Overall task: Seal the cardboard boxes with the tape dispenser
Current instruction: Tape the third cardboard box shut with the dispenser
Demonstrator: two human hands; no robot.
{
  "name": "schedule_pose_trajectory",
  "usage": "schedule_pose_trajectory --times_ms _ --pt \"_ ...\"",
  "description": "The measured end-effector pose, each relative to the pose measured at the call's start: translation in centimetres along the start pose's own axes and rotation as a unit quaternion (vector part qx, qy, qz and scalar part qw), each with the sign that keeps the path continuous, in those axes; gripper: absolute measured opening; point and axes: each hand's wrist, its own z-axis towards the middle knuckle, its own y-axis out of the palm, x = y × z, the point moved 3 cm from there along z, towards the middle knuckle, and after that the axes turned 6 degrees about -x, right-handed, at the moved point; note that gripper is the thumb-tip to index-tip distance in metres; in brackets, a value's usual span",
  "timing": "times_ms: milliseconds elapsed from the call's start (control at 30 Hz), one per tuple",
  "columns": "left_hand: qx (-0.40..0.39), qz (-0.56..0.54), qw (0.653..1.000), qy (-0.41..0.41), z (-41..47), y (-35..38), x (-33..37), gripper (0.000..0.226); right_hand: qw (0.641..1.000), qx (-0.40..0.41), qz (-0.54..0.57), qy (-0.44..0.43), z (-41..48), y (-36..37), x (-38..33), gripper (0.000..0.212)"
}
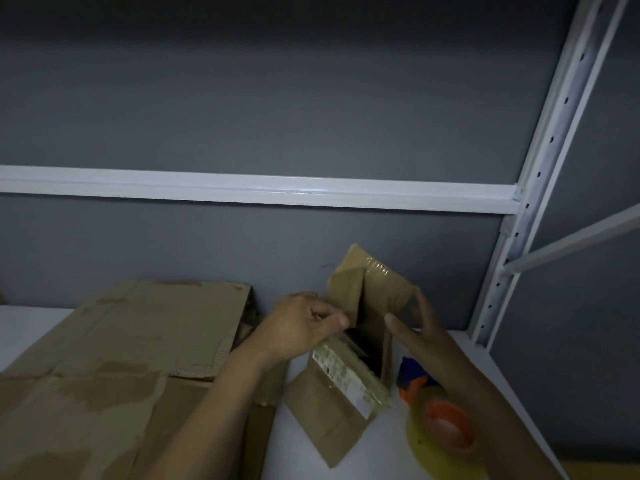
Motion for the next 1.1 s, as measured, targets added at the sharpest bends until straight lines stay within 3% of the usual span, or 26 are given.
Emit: schedule_pose_trajectory --times_ms 67,133,267,367,433,467,533,700,833,967,1100 --pt "-0.031 -0.008 0.999 -0.006 0.0 0.2 -0.7 0.059 1.0 0.001 0.001 0.021 -0.1 0.1 0.1 0.101" --pt "-0.067 -0.015 0.998 -0.007 -0.1 0.7 -1.5 0.045 0.999 0.022 0.001 0.037 0.3 0.1 0.2 0.099" --pt "-0.111 0.038 0.993 -0.001 -0.1 1.0 -2.8 0.064 0.997 0.024 0.043 0.055 1.6 0.4 -0.2 0.087" --pt "-0.073 0.024 0.997 -0.024 -0.1 0.3 -3.7 0.041 0.998 0.028 0.043 0.027 2.3 0.6 -0.6 0.046" --pt "-0.073 -0.013 0.996 -0.049 -0.6 0.2 -4.3 0.016 0.999 0.02 -0.026 -0.009 2.4 0.9 -0.9 0.013" --pt "-0.064 -0.022 0.996 -0.057 -0.9 0.1 -4.6 0.013 0.997 -0.001 -0.07 -0.027 2.2 1.1 -1.0 0.007" --pt "-0.033 -0.042 0.996 -0.074 -1.7 0.0 -5.6 0.019 0.989 -0.062 -0.128 -0.041 1.7 1.9 -0.7 0.022" --pt "-0.022 -0.07 0.993 -0.097 -3.0 0.2 -7.9 0.034 0.975 -0.185 -0.113 0.036 1.7 4.2 1.9 0.069" --pt "-0.004 -0.085 0.992 -0.094 -3.3 0.5 -8.5 0.033 0.971 -0.195 -0.127 0.045 2.3 5.3 2.3 0.061" --pt "0.006 -0.071 0.992 -0.107 -3.4 0.1 -7.6 0.022 0.946 -0.172 -0.272 0.028 3.2 5.0 2.0 0.053" --pt "-0.001 -0.031 0.995 -0.09 -4.0 0.1 -6.5 0.009 0.942 -0.157 -0.291 0.061 3.6 4.5 2.8 0.055"
